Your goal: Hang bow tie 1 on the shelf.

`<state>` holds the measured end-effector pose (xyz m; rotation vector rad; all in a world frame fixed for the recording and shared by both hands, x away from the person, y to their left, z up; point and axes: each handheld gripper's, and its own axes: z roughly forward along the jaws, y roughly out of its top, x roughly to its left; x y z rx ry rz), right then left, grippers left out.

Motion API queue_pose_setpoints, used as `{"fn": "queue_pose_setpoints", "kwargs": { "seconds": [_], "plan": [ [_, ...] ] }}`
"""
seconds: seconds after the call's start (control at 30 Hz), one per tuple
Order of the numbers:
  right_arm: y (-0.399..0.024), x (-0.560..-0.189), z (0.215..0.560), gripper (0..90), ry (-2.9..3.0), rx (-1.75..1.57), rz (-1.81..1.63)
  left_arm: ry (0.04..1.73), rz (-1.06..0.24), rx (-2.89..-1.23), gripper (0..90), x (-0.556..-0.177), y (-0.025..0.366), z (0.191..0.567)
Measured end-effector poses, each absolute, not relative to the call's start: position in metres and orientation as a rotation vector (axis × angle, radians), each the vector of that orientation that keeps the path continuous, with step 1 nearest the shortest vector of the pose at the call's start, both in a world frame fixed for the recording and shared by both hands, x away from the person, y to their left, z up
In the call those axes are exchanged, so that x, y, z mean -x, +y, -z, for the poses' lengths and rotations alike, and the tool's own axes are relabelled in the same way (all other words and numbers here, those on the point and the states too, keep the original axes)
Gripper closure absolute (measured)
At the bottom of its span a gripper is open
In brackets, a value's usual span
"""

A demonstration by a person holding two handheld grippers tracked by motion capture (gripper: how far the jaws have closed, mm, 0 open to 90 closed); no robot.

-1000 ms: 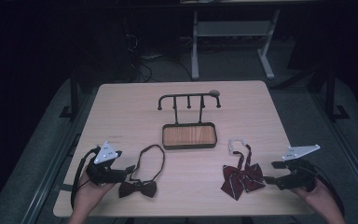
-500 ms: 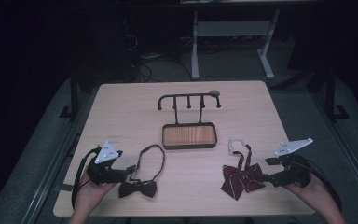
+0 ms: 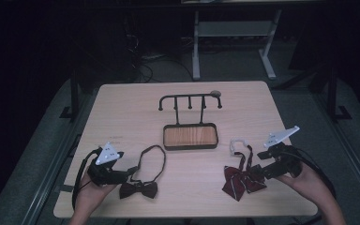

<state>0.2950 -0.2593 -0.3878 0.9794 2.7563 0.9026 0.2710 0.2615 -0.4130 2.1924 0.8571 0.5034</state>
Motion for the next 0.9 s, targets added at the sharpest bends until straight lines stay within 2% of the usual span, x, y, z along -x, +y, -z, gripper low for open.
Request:
{"fn": "queue_pose_setpoints", "kwargs": {
  "seconds": [0.9],
  "plan": [
    [-0.233,-0.353,0.389,37.3,2.848,-0.962,-0.701,0.86,-0.498,-2.183,26.4,-0.271,0.262,0.414]
  ]
}}
